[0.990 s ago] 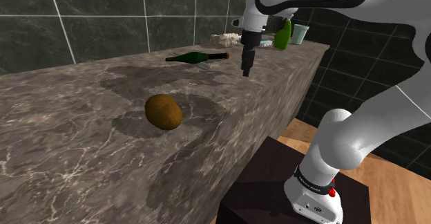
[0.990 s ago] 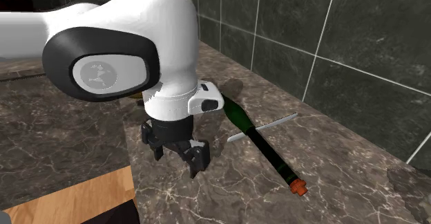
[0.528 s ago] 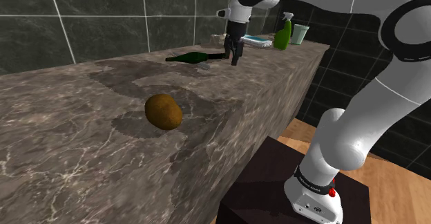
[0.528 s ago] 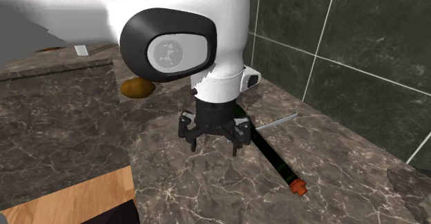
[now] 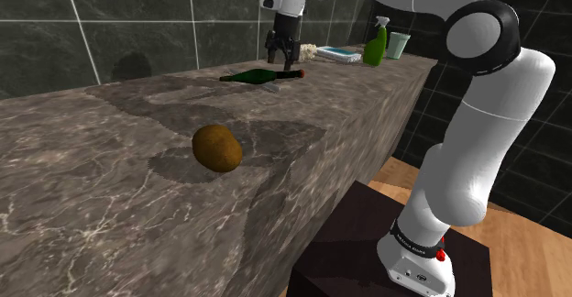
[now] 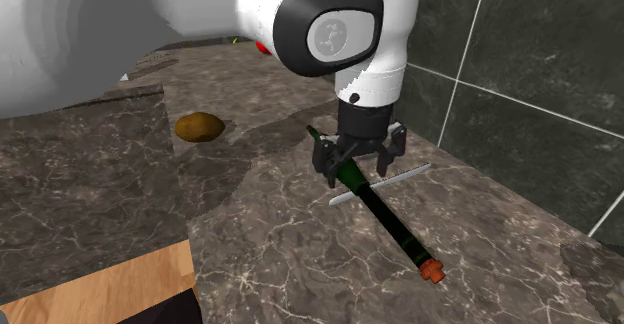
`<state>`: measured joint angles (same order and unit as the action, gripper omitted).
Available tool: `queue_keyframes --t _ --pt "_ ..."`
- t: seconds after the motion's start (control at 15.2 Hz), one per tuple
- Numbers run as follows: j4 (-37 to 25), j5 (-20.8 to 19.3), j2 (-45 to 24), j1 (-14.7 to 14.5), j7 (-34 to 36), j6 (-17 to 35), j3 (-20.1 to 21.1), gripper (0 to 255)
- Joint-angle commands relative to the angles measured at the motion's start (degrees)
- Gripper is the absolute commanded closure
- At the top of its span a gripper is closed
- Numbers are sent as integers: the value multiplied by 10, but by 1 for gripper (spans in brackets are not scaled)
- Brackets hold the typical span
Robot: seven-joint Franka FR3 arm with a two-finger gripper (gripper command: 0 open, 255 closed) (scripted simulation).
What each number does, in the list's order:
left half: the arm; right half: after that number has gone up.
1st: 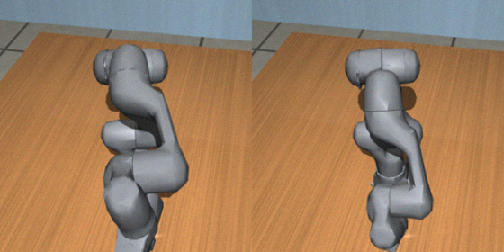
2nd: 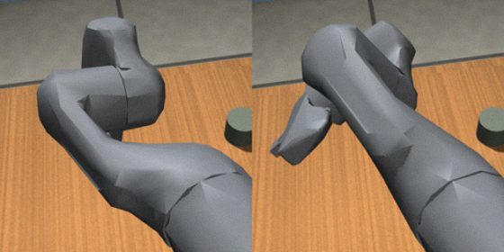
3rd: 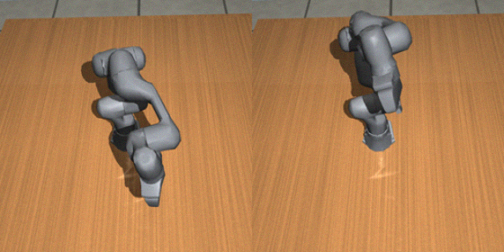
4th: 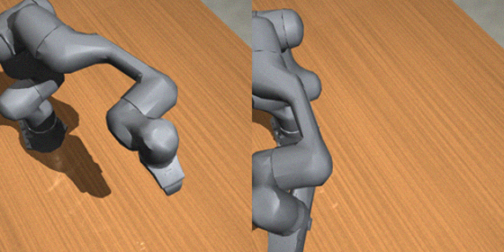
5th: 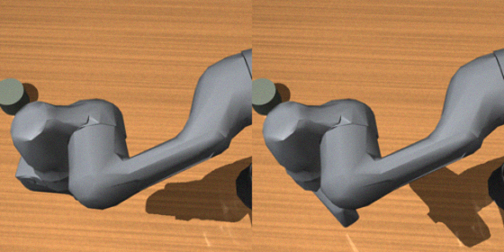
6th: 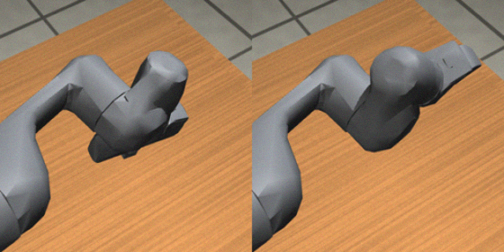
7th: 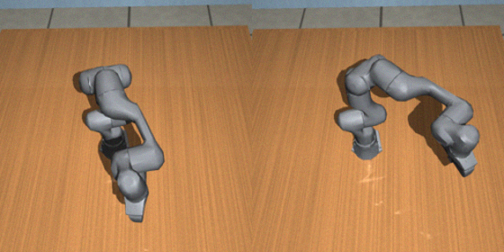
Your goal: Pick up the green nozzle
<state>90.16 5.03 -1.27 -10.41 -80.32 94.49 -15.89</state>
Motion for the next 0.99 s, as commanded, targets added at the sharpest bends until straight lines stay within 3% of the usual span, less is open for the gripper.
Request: queue_keyframes --t 0.0,0.59,0.66,0.92 --pt "-49 12 -33 -1 -45 -11 2 0" --pt "27 9 -19 -3 -47 51 4 0" --pt "28 8 -18 -3 -47 51 4 255" --pt "28 8 -18 -3 -47 51 4 255"
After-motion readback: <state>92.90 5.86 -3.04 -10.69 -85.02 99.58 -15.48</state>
